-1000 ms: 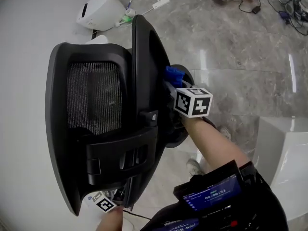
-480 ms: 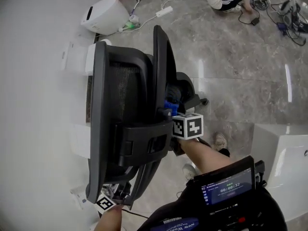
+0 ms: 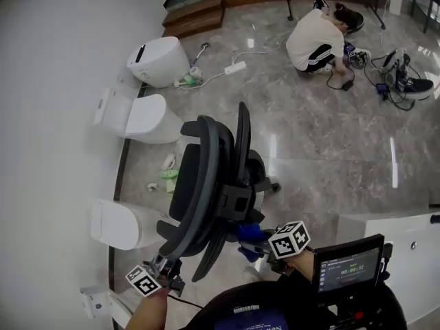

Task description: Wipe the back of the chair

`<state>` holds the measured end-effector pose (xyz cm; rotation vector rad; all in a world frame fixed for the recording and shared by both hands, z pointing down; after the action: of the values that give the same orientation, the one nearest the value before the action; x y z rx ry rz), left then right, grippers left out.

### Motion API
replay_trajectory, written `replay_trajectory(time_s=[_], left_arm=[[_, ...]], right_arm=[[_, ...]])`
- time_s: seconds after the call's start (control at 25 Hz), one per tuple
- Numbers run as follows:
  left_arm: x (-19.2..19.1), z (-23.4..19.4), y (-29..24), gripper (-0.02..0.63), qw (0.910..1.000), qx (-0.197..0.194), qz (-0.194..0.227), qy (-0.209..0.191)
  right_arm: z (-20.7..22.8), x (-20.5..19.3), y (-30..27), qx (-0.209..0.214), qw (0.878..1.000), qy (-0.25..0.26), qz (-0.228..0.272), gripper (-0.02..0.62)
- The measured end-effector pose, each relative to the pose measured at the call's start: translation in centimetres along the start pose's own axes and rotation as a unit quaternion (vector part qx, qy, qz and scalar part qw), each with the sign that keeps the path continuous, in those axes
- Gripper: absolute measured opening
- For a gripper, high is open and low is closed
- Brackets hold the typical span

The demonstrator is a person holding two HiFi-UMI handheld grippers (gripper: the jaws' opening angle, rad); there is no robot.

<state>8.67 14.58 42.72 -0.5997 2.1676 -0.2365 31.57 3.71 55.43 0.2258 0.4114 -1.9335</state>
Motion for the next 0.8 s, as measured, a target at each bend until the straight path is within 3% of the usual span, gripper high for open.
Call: replay_trajectory(time_s=[0.12, 0.2, 0.32, 0.44, 0.64, 0.72, 0.8], left_arm=[[2.4, 1.5, -0.1, 0.002, 0.9993, -0.017, 0.027, -0.018], [3.6, 2.0, -0.1, 0.002, 0.9976, -0.033, 0.053, -0.030], [5.1, 2.1, 0.9, 0.002, 0.9934, -0.062, 0.082, -0.050], [7.7, 1.3, 3.5, 0.002, 0.9883, -0.093, 0.094, -0.076], [10.5, -0.9, 9.7, 0.002, 0.9737, -0.167, 0.114, -0.105], [11.5, -1.5, 12.2, 0.002, 0.9704, -0.183, 0.102, -0.120], [12.4, -1.8, 15.0, 0.002, 0.9675, -0.190, 0.083, -0.145]], right_arm=[[-2.7, 4.8, 6.8, -0.052, 0.994, 0.066, 0.069, 0.074], [-4.8, 7.8, 10.6, -0.095, 0.982, 0.121, 0.112, 0.075], [-9.0, 10.6, 14.3, -0.159, 0.953, 0.193, 0.172, 0.074], [-13.9, 11.8, 15.4, -0.211, 0.920, 0.232, 0.236, 0.075], [-22.0, 8.0, 13.9, -0.291, 0.863, 0.258, 0.322, 0.075], [-25.4, 5.8, 12.1, -0.314, 0.842, 0.264, 0.349, 0.074], [-28.4, 3.8, 9.5, -0.325, 0.829, 0.267, 0.369, 0.074]])
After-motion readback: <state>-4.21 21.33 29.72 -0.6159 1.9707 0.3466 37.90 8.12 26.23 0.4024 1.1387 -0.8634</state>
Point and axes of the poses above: the fingertips, and each gripper's own axes: y backward along the fingers, z to its right, x out of its top, the point moved 5 cm from there along y, backward along the fingers, and after that the axes turned 4 degrees about -z, right-handed, at the moved point
